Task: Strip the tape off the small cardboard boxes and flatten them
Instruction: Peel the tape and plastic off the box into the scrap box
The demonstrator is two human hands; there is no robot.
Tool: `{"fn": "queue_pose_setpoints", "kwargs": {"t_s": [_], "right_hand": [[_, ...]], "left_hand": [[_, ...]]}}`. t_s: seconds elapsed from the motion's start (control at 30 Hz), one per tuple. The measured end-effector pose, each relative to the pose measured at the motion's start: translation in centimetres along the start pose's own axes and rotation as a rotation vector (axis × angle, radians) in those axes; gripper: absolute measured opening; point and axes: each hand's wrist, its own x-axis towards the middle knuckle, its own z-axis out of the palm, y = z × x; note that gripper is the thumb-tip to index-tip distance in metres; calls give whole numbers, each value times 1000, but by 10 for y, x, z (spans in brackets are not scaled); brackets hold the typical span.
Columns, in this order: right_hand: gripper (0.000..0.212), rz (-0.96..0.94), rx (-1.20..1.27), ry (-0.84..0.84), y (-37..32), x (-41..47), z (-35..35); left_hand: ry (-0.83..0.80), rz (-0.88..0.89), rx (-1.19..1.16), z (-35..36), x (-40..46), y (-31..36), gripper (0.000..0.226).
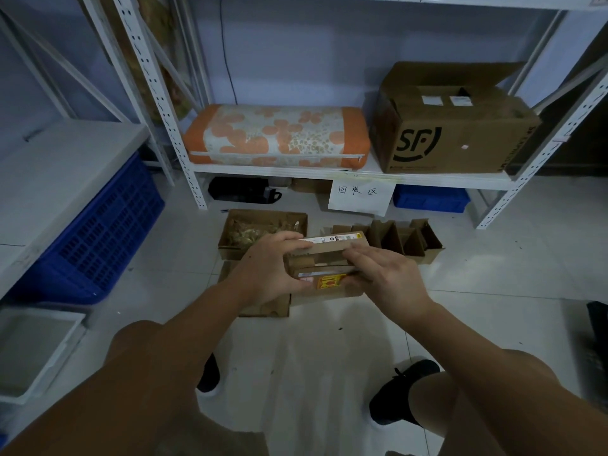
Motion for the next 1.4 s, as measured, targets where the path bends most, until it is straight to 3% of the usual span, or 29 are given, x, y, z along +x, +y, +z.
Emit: {"fn": "queue_pose_setpoints", "kwargs": {"t_s": [0.27, 0.4, 0.53, 0.7, 0.83, 1.03, 1.13, 1.27, 1.4], "right_hand": [[31, -100, -62, 83, 8, 1, 0], [41, -44, 17, -108, 1, 3, -4], [65, 196, 248, -413, -6, 7, -10], [57, 215, 297, -481, -7, 13, -6], [60, 300, 389, -510, -9, 16, -5], [51, 281, 273, -425, -12, 21, -4], [52, 240, 202, -388, -13, 23, -6], [49, 196, 113, -395, -12, 23, -7], [51, 202, 60, -423, -10, 22, -5]], "left_hand": [[23, -29, -166, -11, 10, 6, 78], [42, 38, 12, -16, 13, 5, 80], [73, 163, 183, -18, 9, 7, 75], [137, 270, 243, -14, 1, -2, 78], [193, 318, 242, -12, -2, 2, 74], [163, 223, 199, -16, 1, 14, 76], [95, 168, 174, -21, 4, 18, 82], [-91, 172, 323, -24, 2, 11, 97], [-78, 322, 416, -23, -10, 15, 75]]}}
